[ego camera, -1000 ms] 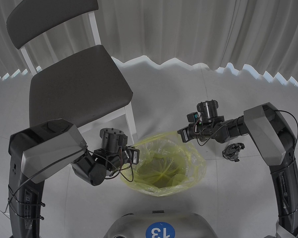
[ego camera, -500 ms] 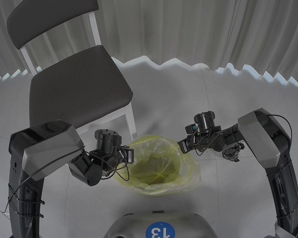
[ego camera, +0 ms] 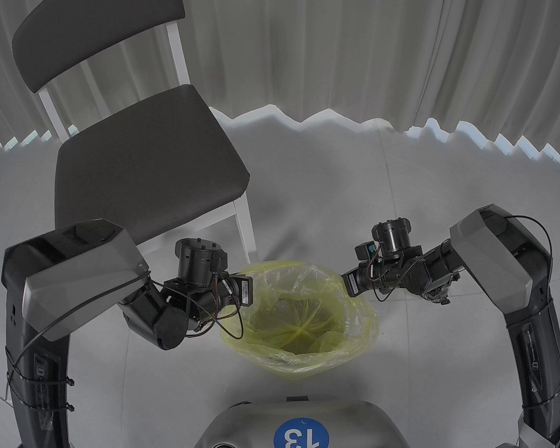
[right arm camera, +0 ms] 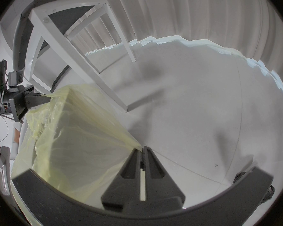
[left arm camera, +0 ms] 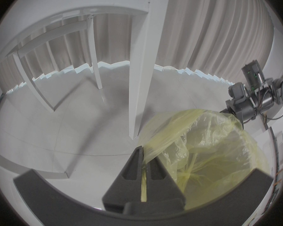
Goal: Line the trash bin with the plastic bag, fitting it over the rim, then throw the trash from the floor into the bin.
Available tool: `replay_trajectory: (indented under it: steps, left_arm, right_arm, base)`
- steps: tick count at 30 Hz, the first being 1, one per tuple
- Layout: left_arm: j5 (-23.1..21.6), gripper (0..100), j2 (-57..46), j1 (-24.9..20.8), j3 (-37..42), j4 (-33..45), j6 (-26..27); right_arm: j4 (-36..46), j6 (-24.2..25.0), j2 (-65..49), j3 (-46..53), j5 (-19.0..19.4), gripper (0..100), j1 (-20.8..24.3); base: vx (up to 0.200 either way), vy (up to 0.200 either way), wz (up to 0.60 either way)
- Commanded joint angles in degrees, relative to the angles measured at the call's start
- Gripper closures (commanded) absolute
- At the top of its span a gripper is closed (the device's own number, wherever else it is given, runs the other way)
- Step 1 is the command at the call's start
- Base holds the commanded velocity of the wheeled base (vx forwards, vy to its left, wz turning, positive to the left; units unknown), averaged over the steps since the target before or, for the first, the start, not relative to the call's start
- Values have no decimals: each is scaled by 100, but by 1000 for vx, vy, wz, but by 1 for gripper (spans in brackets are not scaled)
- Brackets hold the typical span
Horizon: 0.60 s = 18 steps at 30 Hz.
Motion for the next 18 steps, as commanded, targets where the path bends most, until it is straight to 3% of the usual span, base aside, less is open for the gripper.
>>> replay_trajectory:
  steps: [1, 18]
  left_arm:
    - [-40, 100, -261, -16, 131, -42, -41]
    - [-67, 100, 90, 221, 685, -437, -32]
  right_arm:
    - [-41, -12, -414, 368, 8, 0, -72]
    - [-824, -65, -1038, 1668, -1, 0, -98]
  base:
    - [0, 0, 0]
    - [0, 0, 0]
